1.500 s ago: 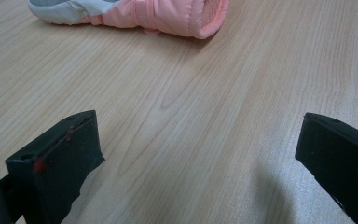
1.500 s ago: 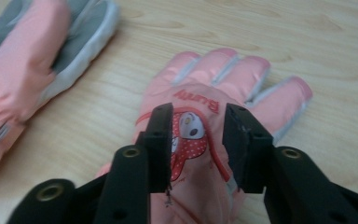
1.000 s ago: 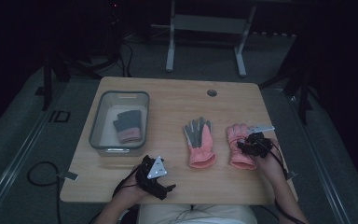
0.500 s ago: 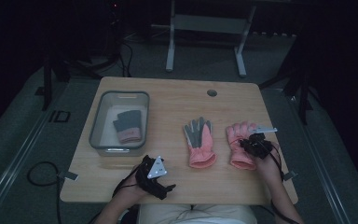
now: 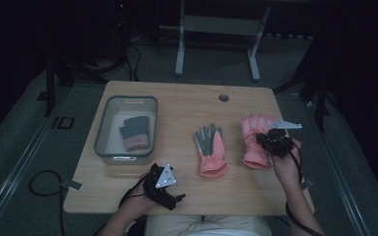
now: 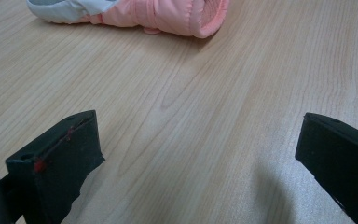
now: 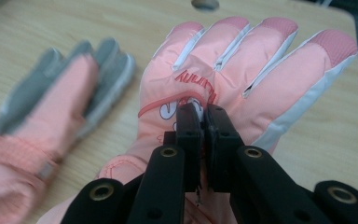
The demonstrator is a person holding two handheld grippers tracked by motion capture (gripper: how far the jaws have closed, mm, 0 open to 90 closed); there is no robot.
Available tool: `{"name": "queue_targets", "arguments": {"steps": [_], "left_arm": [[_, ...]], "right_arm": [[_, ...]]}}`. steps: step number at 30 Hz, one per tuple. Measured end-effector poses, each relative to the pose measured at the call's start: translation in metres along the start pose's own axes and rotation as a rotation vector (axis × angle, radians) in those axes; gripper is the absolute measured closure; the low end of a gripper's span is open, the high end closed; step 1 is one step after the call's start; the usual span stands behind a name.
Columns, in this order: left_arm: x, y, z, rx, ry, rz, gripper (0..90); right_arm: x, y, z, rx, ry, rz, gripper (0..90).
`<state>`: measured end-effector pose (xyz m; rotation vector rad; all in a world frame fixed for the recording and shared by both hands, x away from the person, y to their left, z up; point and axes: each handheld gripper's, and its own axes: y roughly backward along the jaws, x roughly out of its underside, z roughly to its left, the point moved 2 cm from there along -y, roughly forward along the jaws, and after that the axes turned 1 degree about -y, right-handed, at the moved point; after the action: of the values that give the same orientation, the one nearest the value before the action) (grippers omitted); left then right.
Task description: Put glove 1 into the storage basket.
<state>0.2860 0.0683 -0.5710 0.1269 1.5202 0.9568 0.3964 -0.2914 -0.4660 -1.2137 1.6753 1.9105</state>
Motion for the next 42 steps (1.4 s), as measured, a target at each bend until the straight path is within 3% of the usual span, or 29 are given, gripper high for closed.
{"name": "queue_targets", "arguments": {"steps": [5,14,15,20,21,32,35,42], "left_arm": [[0.000,0.000,-0.001,0.000,-0.002,-0.001,0.0],[0.000,0.000,0.000,0.002,0.000,-0.001,0.0],[0.000,0.000,0.001,0.003,0.000,-0.002,0.0],[0.000,0.000,-0.001,0.003,0.001,-0.004,0.0],[-0.001,0.000,-0.001,0.003,0.002,-0.007,0.0],[0.000,0.000,-0.001,0.007,-0.001,-0.003,0.0],[0.000,0.000,-0.001,0.007,-0.002,-0.002,0.0],[0.000,0.000,-0.001,0.007,-0.004,0.002,0.0]], "right_arm": [[-0.022,0.008,0.019,-0.021,0.024,-0.037,85.5],[-0.046,0.014,0.049,-0.048,0.064,-0.063,85.5],[-0.051,0.014,0.058,-0.059,0.076,-0.070,85.5],[-0.058,0.013,0.075,-0.082,0.087,-0.075,85.5],[-0.059,0.011,0.085,-0.104,0.094,-0.076,85.5],[-0.051,-0.009,0.124,-0.160,0.149,-0.041,85.4],[-0.046,-0.015,0.128,-0.176,0.154,-0.015,85.3],[-0.032,-0.031,0.129,-0.163,0.146,0.032,85.1]]}}
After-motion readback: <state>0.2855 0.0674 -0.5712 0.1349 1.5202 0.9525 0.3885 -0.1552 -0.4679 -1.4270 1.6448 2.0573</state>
